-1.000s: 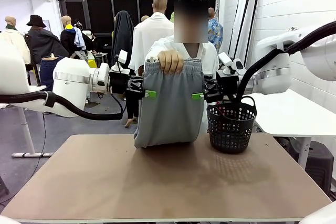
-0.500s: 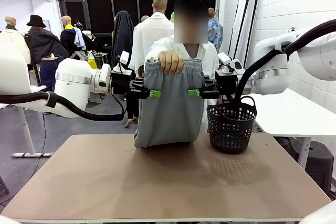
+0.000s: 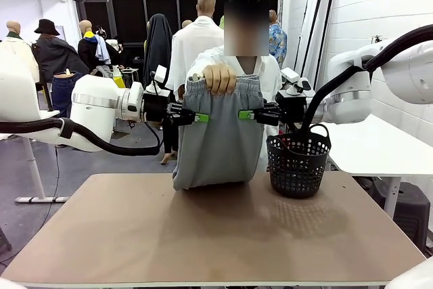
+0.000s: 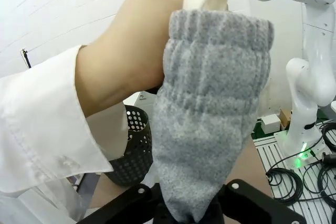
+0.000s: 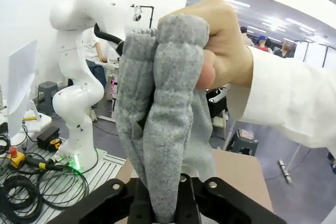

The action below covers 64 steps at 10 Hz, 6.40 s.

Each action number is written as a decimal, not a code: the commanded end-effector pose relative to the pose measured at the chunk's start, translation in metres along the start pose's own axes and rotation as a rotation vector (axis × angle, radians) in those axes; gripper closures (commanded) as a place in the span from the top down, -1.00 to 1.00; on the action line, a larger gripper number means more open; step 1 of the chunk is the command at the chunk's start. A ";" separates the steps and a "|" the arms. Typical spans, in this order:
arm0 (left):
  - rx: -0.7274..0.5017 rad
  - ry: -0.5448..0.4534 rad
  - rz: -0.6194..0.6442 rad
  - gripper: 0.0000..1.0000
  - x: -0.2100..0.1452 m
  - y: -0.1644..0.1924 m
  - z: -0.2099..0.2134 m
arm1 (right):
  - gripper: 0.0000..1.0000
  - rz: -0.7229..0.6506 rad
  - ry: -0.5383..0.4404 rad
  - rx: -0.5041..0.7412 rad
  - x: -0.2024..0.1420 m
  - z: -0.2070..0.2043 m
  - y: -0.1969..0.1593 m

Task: Fold the training pants.
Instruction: Grab both ends of the Training pants handed by a person, then release the ends of the Training pants and then grab the overlapped ends.

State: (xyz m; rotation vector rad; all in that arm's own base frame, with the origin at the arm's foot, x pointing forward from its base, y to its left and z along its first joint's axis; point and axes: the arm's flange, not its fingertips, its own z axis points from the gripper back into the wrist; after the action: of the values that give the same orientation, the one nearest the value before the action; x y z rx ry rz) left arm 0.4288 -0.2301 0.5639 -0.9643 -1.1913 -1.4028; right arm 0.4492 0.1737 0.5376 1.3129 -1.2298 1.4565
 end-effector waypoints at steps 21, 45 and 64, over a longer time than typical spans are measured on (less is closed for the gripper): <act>-0.001 0.000 -0.004 -1.00 0.001 0.006 -0.002 | -1.00 -0.035 0.012 -0.001 -0.001 0.002 -0.006; -0.001 0.000 -0.004 -1.00 0.001 0.006 -0.002 | -1.00 -0.035 0.012 -0.001 -0.001 0.002 -0.006; -0.001 0.000 -0.004 -1.00 0.001 0.006 -0.002 | -1.00 -0.035 0.012 -0.001 -0.001 0.002 -0.006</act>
State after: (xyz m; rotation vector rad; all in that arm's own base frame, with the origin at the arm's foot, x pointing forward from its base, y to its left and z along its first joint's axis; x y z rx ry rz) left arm 0.4391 -0.2323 0.5639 -0.9580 -1.1635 -1.4109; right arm 0.4576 0.1725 0.5358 1.3050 -1.1838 1.4415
